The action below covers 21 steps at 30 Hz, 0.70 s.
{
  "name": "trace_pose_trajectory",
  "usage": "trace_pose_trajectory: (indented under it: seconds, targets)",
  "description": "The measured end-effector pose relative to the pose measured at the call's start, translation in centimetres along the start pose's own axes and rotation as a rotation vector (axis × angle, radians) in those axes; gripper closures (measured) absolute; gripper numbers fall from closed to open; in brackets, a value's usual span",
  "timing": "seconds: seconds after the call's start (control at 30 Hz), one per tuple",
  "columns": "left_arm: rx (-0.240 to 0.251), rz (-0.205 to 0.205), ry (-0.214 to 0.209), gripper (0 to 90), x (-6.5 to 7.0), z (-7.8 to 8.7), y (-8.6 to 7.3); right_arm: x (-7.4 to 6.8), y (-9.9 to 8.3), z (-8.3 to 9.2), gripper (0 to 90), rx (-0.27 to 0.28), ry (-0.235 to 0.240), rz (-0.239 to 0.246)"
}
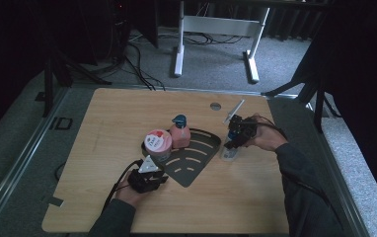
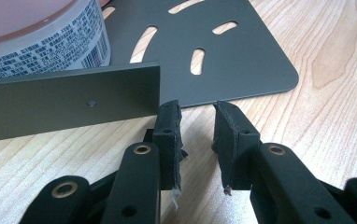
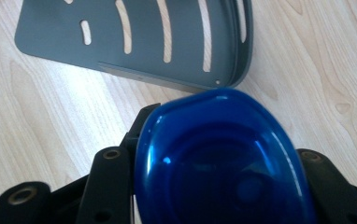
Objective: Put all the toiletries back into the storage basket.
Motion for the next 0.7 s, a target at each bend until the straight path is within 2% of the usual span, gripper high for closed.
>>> trace_pose_trajectory:
  seconds: [0.7]
  targets:
    - [0.000, -0.002, 0.001, 71.1, 0.0, 0.0, 0.0, -2.8, 0.3, 0.2, 52.9, 0.000, 0.022, 0.083]
Point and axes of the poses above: each handheld gripper's, and its own axes: z roughly backward along the jaws, y roughly out of its top, x roughly to its right, the point moved 8 cm from there along -z, roughly forward along the jaws, and after that the axes turned 6 degrees about -x, right-handed, at the moved point
